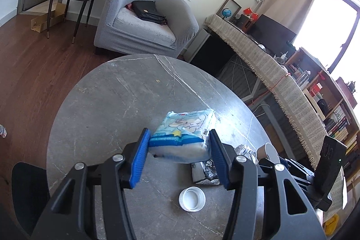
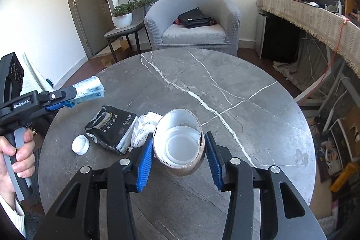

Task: Collect trash
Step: 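Lift the wipes pack with the left gripper while the right gripper grasps the brown paper cup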

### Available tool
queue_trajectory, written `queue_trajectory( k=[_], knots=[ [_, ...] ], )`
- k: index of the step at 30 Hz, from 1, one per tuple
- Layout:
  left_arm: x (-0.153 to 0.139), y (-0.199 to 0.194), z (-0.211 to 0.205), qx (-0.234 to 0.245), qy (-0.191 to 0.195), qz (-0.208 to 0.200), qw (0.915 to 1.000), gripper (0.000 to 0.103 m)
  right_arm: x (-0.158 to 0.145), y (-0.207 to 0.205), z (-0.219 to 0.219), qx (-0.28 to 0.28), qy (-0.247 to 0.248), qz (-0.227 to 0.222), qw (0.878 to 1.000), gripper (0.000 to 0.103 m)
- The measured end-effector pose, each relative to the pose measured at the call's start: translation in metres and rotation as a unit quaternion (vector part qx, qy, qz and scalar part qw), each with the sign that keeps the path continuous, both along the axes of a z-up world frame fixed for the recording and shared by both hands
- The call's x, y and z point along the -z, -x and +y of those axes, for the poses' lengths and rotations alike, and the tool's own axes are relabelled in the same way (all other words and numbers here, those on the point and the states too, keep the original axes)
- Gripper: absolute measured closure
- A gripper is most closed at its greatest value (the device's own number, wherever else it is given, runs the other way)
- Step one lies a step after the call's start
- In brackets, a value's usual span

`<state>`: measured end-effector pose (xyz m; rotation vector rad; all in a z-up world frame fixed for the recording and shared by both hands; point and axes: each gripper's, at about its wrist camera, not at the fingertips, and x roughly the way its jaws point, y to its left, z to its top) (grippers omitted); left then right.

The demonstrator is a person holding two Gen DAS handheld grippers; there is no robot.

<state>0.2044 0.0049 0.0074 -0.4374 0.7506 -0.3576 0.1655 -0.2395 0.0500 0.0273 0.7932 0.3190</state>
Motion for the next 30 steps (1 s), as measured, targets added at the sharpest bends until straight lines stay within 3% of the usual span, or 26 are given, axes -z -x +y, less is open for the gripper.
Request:
queue_trajectory(
  k=[4, 13, 21, 23, 25, 30],
  knots=[
    [-0.002, 0.001, 0.007, -0.001, -0.006, -0.002, 1.0, 0.048, -0.013, 0.002, 0.005, 0.004, -0.006, -0.026, 1.0, 0.058],
    [-0.004, 0.008, 0.027, -0.005, -0.017, -0.003, 0.9998, 0.048, -0.011, -0.002, 0.048, -0.052, 0.01, -0.023, 0.998, 0.058],
    [-0.006, 0.012, 0.036, 0.003, -0.025, -0.007, 0.9997, 0.051, -0.005, -0.006, 0.067, -0.064, 0.024, -0.017, 0.997, 0.058],
    [-0.007, 0.014, 0.038, 0.004, -0.026, -0.008, 0.9996, 0.053, -0.003, -0.005, 0.073, -0.069, 0.028, -0.013, 0.997, 0.049],
    [-0.008, 0.015, 0.041, 0.005, -0.024, -0.009, 0.9997, 0.054, -0.006, -0.004, 0.077, -0.065, 0.036, -0.022, 0.997, 0.049],
    [-0.009, 0.018, 0.05, 0.005, -0.023, -0.012, 0.9996, 0.055, -0.006, -0.004, 0.09, -0.071, 0.057, -0.019, 0.996, 0.062]
  ],
)
